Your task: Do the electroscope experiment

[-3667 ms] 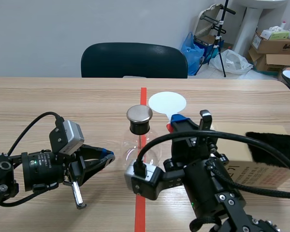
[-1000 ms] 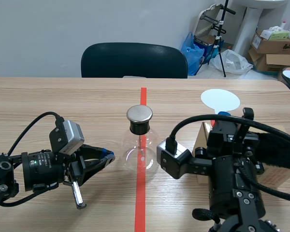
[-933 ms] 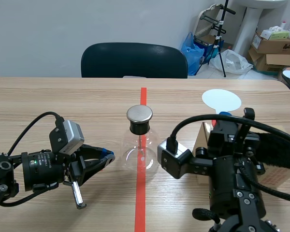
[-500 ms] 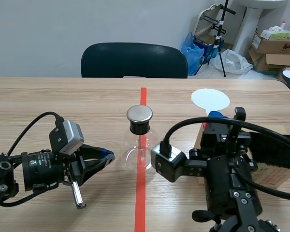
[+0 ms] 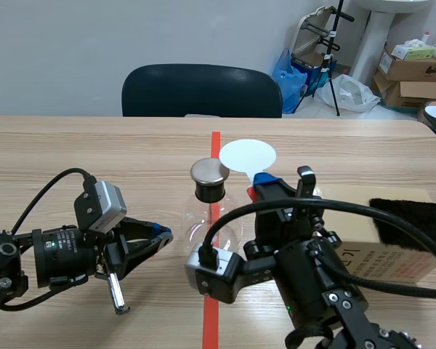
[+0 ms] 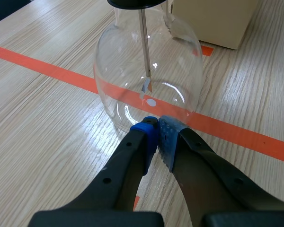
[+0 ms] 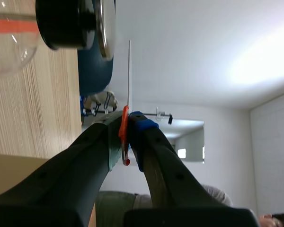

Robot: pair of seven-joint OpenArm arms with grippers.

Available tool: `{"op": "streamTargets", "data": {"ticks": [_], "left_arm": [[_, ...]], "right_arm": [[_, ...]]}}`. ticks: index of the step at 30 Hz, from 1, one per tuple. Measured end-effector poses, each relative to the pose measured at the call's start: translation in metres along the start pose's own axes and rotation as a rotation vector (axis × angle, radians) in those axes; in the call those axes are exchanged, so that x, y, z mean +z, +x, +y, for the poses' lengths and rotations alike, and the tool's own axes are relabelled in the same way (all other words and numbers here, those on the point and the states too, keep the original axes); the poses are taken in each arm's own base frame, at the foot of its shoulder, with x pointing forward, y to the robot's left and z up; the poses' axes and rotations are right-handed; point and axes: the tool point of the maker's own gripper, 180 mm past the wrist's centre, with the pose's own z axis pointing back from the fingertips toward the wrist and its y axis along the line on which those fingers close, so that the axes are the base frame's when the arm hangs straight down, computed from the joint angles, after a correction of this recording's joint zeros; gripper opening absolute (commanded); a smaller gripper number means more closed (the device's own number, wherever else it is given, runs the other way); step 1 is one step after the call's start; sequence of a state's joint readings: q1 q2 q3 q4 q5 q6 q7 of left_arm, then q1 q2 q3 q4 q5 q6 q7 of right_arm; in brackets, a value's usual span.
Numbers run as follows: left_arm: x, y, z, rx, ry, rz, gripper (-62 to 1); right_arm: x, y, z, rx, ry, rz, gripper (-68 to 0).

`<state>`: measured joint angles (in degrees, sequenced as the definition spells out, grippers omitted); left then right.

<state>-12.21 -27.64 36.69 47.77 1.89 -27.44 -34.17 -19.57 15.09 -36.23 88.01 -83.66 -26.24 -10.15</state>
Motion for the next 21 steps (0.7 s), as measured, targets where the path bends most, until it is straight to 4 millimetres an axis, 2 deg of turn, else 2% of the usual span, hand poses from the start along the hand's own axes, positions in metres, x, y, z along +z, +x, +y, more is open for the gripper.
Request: {"op": "streamTargets", "data": {"ticks": [10,21], "left_arm": [[0.0,0.0,0.0,0.0,0.0,0.0,-57.7],[0.0,0.0,0.0,0.0,0.0,0.0,-57.8]], "right_arm": [[0.002,0.025,0.0,0.0,0.0,-0.138,-66.5],[0.002,0.026,0.0,0.0,0.0,-0.146,-66.5]]}}
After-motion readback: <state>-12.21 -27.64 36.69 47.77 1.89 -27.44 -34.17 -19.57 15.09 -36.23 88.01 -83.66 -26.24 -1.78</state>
